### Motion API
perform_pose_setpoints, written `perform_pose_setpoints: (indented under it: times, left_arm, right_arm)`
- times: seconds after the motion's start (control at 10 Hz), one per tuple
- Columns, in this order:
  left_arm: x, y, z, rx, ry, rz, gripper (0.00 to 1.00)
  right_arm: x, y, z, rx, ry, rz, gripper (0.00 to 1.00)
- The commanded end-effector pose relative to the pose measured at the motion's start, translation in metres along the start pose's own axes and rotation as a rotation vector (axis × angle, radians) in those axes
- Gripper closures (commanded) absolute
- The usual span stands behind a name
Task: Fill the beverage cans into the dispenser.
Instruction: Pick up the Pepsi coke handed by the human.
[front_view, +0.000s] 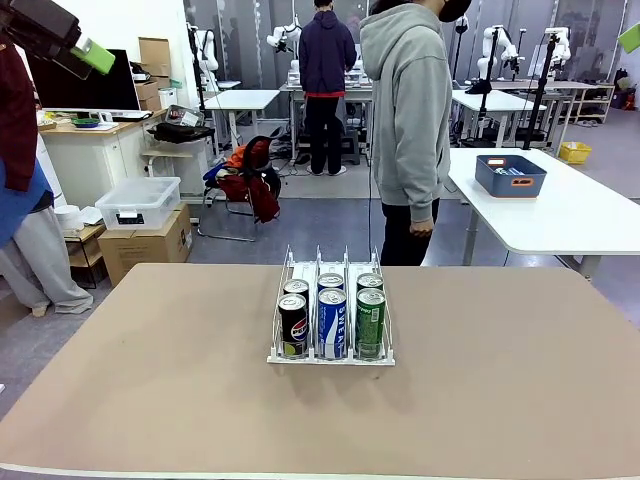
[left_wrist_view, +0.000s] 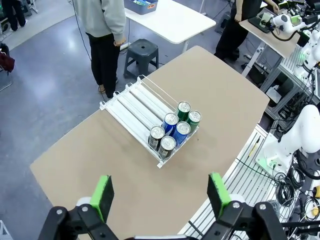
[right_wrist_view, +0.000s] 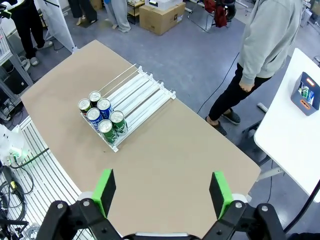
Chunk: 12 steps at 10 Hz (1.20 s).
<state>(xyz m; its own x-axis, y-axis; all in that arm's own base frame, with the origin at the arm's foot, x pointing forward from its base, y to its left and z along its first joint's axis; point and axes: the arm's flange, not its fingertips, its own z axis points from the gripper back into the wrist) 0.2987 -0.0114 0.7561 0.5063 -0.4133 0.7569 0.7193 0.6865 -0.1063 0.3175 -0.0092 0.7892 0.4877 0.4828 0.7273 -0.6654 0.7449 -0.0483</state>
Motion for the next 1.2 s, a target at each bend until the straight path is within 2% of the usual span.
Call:
perform_pose_setpoints:
  times: [0.0,0.4,0.7,0.9,1.0,1.1]
  left_arm:
    - [0.0,0.0,0.0,0.0,0.0,0.0,0.0]
    - [0.004,-0.001,0.008,-0.012,0.072,-0.024,0.0]
    - [0.006,-0.003,0.011,-0.025,0.078,-0.026,0.0]
    - [0.006,-0.004,-0.001,0.068,0.037,-0.021,0.0]
    - [0.006,-0.006,0.009,-0.019,0.053,-0.022,0.0]
    - [0.006,-0.006,0.009,-0.019,0.053,-0.022,0.0]
  right_arm:
    - [0.0,0.0,0.0,0.0,0.0,0.0,0.0]
    - [0.005,0.004,0.001,-0.022,-0.008,0.011,0.0]
    - [0.007,0.005,0.002,-0.015,-0.007,0.024,0.0]
    - [0.008,0.003,-0.005,-0.056,-0.005,0.019,0.0]
    - [0.006,0.006,0.003,-0.006,-0.006,0.018,0.0]
    - [0.006,0.006,0.003,-0.006,-0.006,0.018,0.0]
